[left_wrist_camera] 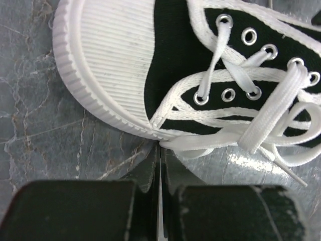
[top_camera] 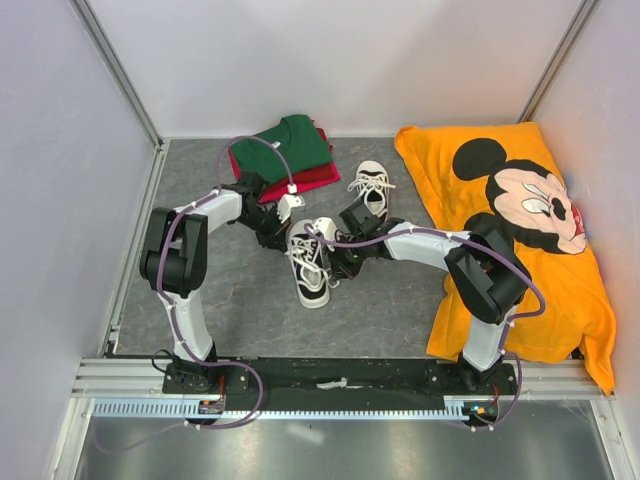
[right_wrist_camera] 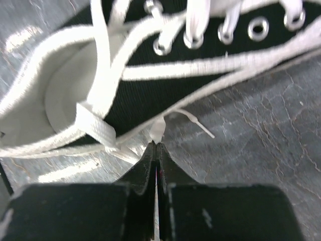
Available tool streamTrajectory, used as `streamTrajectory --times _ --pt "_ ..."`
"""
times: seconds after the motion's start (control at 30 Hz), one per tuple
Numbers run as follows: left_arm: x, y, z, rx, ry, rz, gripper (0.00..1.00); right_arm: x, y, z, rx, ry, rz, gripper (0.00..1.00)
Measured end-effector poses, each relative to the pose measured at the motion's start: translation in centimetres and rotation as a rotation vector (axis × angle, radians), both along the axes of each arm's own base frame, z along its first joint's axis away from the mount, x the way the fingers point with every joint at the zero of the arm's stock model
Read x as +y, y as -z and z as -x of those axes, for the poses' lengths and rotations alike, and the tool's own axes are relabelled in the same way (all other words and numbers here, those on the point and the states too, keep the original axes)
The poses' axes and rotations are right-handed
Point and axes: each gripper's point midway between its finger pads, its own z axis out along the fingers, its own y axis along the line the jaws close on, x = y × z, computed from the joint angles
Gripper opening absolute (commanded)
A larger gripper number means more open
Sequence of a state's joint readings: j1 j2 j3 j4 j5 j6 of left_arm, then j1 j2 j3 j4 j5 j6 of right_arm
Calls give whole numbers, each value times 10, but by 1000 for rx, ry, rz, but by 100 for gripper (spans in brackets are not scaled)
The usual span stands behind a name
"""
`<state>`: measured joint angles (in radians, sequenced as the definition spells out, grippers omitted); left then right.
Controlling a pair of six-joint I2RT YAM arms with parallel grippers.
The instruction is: Tie the shoes
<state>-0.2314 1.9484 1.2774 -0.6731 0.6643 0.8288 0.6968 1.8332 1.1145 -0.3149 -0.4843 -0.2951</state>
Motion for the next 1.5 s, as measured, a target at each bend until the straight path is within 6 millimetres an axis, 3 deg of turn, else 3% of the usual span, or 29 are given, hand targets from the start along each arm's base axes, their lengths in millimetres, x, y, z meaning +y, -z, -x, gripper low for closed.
streamTrajectory --times 0.2,0.37,0.47,0.6,0.7,0.77,1.17,1.33,1.5 --pt "-12 -4 -5 27 -45 33 2 7 -3 0 22 32 -34 0" --pt "-7 -11 -8 45 -95 58 1 -12 -13 -6 29 100 -40 0" --pt "12 -32 -19 3 -159 80 2 -41 -41 -24 -13 203 -71 0" --pt "45 -74 -35 -109 -250 105 1 -85 -92 -50 -134 352 -135 0" --pt "64 -92 -41 -161 -298 111 1 -104 -121 -54 -215 410 -169 0" --pt "69 -95 -43 -169 -310 108 2 -112 -131 -55 -245 433 -180 0" --pt "80 -98 -43 -227 -306 44 2 -174 -120 -50 -291 582 -60 0" --pt "91 -110 -35 -291 -303 16 2 -180 -113 -44 -296 568 -31 0" --pt "124 -108 -29 -315 -362 -28 2 -184 -90 -39 -253 549 21 0"
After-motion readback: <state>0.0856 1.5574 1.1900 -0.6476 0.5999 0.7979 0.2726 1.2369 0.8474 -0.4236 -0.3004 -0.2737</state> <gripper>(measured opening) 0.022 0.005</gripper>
